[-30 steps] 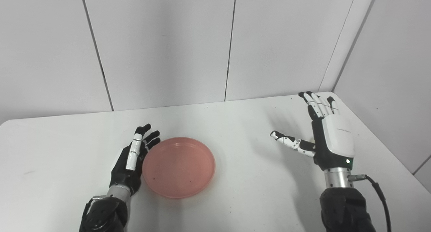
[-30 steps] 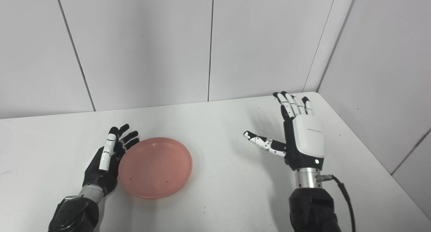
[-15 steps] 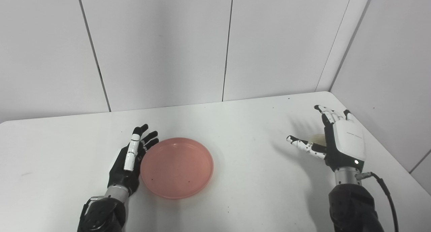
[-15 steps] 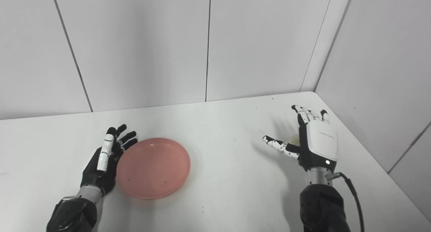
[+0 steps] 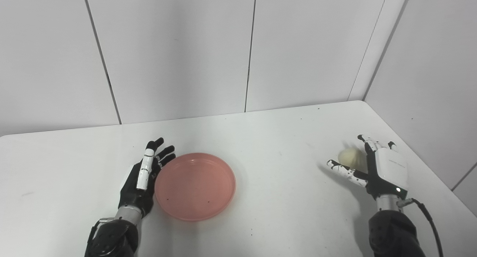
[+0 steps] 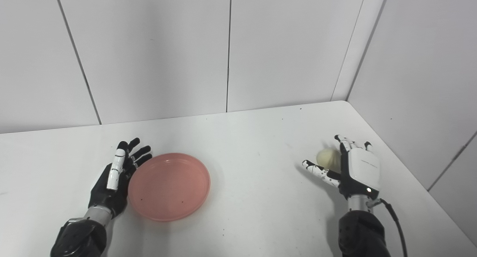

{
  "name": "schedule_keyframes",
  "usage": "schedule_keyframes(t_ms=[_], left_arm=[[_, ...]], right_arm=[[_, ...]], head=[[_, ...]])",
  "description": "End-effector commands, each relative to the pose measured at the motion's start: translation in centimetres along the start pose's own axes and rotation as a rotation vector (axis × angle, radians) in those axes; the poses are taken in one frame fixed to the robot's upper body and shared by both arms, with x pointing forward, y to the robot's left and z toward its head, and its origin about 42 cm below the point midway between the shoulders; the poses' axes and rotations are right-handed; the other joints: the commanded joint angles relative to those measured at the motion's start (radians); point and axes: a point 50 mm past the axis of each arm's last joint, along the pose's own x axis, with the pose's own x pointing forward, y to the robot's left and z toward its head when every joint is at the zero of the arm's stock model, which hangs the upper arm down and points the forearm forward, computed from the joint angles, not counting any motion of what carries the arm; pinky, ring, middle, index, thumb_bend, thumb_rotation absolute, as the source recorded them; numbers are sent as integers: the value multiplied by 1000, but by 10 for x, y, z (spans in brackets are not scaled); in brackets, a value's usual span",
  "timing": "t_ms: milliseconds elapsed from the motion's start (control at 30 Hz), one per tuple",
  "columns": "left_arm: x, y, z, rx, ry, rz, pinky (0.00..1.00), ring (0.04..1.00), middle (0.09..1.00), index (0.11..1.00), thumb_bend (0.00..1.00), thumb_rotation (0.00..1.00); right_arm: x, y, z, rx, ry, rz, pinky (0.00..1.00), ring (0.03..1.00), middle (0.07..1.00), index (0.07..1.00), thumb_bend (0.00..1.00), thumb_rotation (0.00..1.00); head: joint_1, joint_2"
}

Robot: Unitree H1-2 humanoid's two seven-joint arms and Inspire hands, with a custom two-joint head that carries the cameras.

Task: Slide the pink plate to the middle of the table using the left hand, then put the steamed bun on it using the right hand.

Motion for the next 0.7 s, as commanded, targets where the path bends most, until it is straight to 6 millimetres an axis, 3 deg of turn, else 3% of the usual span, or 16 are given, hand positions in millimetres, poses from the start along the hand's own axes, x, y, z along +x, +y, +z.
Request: schedule_keyframes(t_ms=[0, 367, 567, 667], left_arm=[[2, -4, -2, 9, 19, -14, 843, 865, 858, 911, 604, 951], [2, -4, -5, 21, 27, -20, 846, 862, 863, 909, 599, 947], [1, -3, -5, 35, 30, -23, 842, 863, 865, 911, 592, 951], [1, -3, -7, 37, 32, -25, 846, 862, 862, 911, 588, 946]], right_arm=[[16, -16, 3, -7, -13, -72, 995, 869, 866, 848, 1000, 844], [17, -15, 3, 0, -10, -78, 981, 870, 869, 860, 1000, 847], [16, -33, 18, 0, -22, -88, 984, 872, 868, 856, 956, 746], [18, -41, 24, 10, -14, -77, 904, 795, 813, 838, 981, 777]], head=[[1, 0], [4, -1], [3, 2], [4, 2]])
